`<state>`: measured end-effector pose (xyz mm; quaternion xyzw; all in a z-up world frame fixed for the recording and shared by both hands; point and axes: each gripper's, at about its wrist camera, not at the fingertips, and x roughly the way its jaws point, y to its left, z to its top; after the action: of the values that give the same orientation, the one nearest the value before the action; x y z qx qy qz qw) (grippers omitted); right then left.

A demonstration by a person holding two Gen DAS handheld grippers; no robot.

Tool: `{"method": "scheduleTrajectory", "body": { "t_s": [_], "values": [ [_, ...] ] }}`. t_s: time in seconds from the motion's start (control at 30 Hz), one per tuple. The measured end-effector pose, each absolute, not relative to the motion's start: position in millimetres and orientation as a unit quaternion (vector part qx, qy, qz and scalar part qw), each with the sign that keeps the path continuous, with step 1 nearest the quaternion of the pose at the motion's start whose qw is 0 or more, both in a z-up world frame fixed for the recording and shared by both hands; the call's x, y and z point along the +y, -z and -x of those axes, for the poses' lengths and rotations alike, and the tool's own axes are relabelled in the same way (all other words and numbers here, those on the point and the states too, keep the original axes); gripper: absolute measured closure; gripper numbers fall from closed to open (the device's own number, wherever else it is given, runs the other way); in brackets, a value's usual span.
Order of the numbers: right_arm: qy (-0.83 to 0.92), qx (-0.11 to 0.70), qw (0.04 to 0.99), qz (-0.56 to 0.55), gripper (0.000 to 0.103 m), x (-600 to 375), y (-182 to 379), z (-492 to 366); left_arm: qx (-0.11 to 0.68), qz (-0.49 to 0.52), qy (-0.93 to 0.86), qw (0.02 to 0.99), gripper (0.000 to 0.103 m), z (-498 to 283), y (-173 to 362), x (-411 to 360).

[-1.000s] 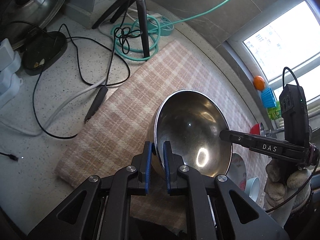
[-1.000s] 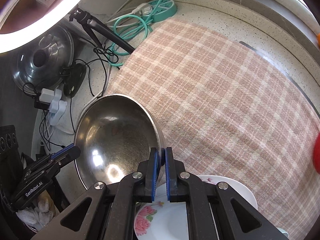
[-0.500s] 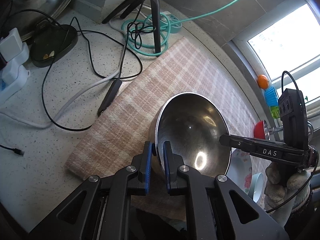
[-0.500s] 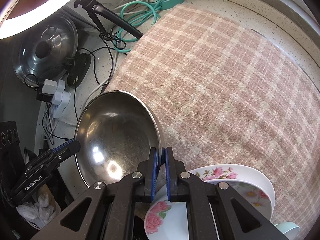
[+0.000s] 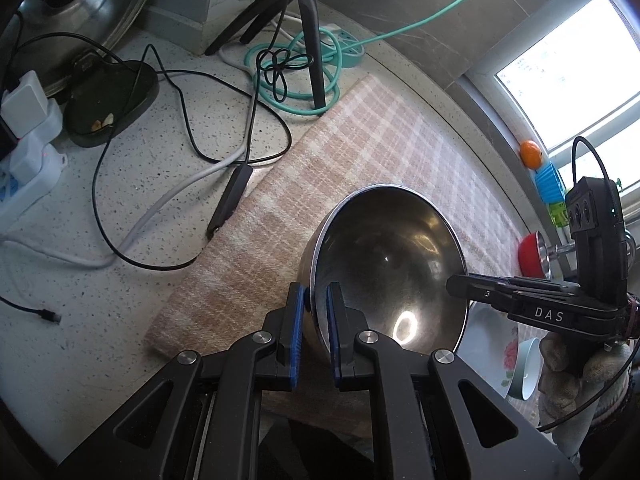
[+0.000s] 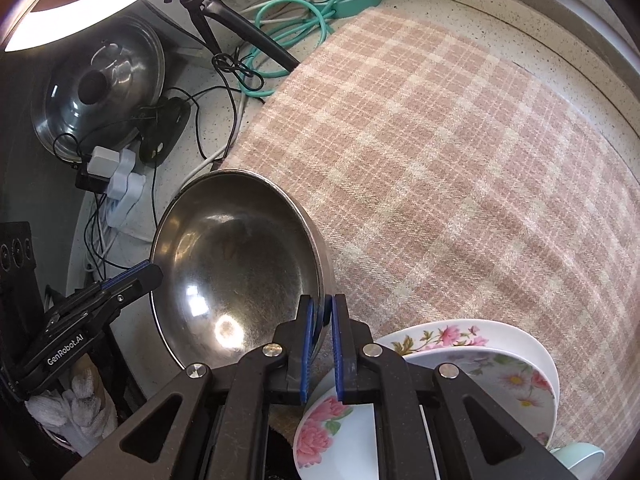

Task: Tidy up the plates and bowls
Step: 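Lift the large steel bowl with both grippers and carry it beside the plate stack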

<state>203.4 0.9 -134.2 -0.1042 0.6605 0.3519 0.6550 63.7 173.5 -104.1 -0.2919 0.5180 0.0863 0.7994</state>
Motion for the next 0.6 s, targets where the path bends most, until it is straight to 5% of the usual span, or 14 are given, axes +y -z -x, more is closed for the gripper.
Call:
{"method": "scheduleTrajectory", "body": {
  "t_s": [0.6],
  "values": [
    [-0.348, 0.626, 0.690, 0.104, 0.079, -3, 113, -203, 0.505, 0.249, -0.092, 0.821, 0.092, -61, 89, 172]
  ]
}}
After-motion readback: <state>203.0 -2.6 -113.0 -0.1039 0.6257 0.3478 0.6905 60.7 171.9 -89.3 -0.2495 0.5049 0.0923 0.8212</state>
